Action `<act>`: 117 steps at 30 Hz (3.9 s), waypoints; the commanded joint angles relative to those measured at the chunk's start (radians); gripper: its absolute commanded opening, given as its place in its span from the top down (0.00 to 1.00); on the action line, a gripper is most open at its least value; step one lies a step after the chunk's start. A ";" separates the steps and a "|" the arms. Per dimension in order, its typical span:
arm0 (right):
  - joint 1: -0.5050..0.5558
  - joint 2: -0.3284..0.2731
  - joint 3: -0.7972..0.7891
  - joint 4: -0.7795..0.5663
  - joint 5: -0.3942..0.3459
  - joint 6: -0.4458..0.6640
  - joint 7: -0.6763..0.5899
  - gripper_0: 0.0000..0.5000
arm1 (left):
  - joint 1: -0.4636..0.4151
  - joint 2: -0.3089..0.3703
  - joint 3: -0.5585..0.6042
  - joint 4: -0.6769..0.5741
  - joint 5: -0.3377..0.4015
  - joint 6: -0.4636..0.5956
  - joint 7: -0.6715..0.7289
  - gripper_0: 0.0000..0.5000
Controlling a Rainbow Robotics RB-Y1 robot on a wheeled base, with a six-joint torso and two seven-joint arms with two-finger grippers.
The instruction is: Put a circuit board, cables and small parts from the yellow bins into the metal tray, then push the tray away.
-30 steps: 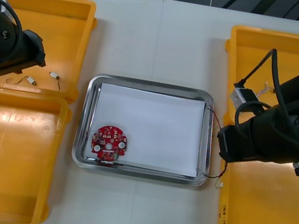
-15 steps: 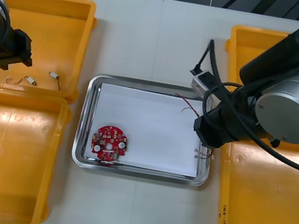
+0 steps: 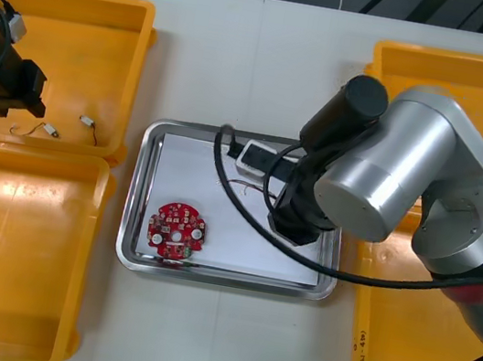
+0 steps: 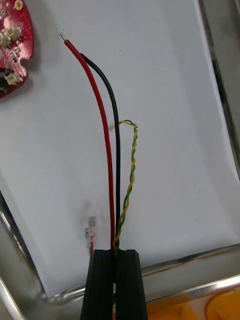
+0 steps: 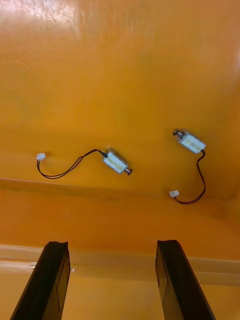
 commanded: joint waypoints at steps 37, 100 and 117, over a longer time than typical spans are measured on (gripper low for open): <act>-0.058 -0.013 0.200 0.108 0.070 -0.144 0.166 0.00 | -0.222 -0.001 -0.088 0.527 -0.024 -0.277 -0.022 0.00; -0.268 -0.208 -0.677 0.524 -0.013 0.167 -0.265 0.00 | -0.191 -0.061 0.032 0.454 -0.134 -0.339 -0.004 1.00; -0.266 -0.129 -0.713 0.619 0.048 0.011 -0.653 0.00 | -0.193 -0.070 0.037 0.455 -0.197 -0.466 -0.025 1.00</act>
